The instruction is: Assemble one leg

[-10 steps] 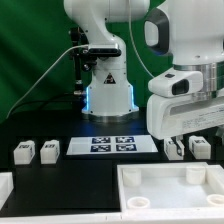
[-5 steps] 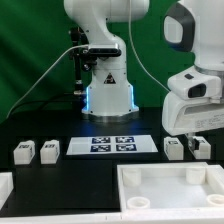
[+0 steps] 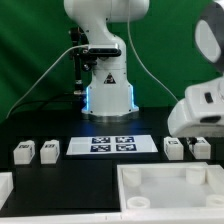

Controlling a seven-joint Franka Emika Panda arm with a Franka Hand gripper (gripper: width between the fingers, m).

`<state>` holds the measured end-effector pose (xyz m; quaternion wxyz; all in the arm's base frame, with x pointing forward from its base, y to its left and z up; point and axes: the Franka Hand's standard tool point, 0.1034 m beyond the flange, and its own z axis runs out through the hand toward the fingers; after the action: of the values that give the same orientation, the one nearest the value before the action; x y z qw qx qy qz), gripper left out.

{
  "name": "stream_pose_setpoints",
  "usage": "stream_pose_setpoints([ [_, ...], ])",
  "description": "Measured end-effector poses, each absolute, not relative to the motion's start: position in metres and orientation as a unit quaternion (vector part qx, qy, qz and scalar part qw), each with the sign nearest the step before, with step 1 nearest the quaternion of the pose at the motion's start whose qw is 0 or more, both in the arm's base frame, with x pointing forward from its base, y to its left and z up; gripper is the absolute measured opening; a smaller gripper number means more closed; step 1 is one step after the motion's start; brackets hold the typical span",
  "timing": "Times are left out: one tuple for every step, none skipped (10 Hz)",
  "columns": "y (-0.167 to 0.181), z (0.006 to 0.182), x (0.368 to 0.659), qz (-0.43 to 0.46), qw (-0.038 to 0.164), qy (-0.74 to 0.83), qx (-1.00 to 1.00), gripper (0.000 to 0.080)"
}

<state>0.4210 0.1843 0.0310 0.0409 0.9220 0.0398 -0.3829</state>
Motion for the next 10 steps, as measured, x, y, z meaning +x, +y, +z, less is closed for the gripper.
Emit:
stream_pose_setpoints([
  [0.185, 0.026, 0.420, -0.401, 0.045, 0.036, 0.914, 0.0648],
  [0.184, 0.024, 0.419, -0.414, 0.047, 0.036, 0.908, 0.0648],
  [0.184, 0.024, 0.420, -0.412, 0.046, 0.036, 0.909, 0.0648],
  [0.184, 0.024, 0.420, -0.412, 0.046, 0.036, 0.909, 0.0648],
  [0.185, 0.023, 0.418, -0.414, 0.052, 0.022, 0.908, 0.0648],
  [0.186, 0.019, 0.412, -0.422, 0.063, -0.005, 0.905, 0.0648],
  [0.186, 0.017, 0.409, -0.425, 0.065, -0.006, 0.903, 0.0648],
  [0.185, 0.015, 0.406, -0.426, 0.066, -0.007, 0.903, 0.0648],
  [0.184, 0.012, 0.403, -0.425, 0.066, -0.008, 0.903, 0.0648],
  [0.184, 0.008, 0.399, -0.424, 0.066, -0.008, 0.903, 0.0648],
])
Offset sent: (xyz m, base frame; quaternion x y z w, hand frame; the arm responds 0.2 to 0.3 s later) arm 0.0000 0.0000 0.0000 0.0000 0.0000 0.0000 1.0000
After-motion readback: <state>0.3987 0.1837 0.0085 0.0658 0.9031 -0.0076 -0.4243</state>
